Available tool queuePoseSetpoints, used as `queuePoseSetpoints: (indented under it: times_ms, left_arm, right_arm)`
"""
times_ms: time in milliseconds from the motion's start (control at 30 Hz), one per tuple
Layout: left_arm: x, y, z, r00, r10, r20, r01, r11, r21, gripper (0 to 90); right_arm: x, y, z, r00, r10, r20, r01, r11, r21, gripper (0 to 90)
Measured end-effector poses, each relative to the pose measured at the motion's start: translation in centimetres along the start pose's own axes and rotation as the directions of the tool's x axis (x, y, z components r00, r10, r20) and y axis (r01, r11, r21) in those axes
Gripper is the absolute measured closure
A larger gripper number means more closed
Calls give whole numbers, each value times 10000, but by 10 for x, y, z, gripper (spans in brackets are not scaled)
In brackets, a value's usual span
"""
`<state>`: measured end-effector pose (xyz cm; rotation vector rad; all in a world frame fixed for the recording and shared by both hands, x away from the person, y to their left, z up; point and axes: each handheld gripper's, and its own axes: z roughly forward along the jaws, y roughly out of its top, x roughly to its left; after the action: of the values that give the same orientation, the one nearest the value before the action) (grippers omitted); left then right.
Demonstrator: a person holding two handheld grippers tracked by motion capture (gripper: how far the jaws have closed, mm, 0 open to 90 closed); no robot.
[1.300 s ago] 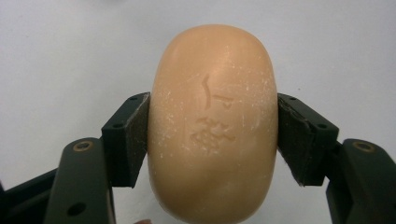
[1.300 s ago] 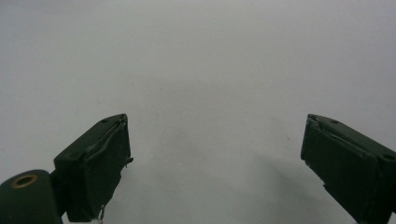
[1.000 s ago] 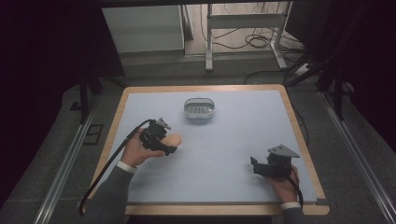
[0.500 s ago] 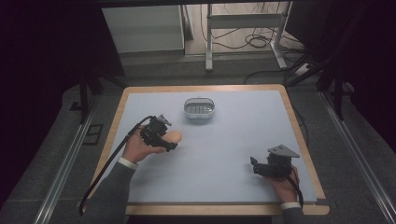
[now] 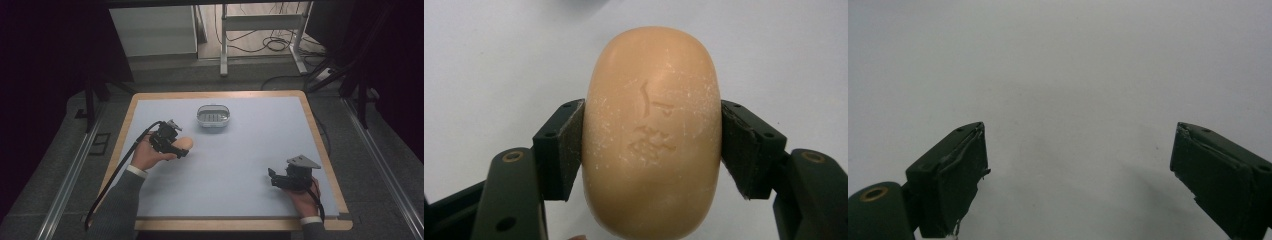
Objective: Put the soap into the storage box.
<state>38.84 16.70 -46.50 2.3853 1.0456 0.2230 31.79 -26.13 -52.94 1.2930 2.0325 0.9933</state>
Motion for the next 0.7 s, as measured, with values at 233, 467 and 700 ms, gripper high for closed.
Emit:
queuePoseSetpoints:
  times_ms: [233, 467, 700]
  left_arm:
    - [3, 6, 1, 10000, 2, -58, -2, 10000, 38, 323]
    - [8, 12, 2, 10000, -94, 0, 94, 9999, -64, 323]
    - [9, 15, 2, 9999, -67, -76, 66, 10000, -56, 323]
  right_arm:
    - [0, 0, 0, 10000, -5, 5, 5, 10000, -19, 85]
    - [0, 0, 0, 10000, 16, -2, -16, 10000, -4, 85]
    - [0, 0, 0, 10000, 14, 23, -14, 10000, 6, 85]
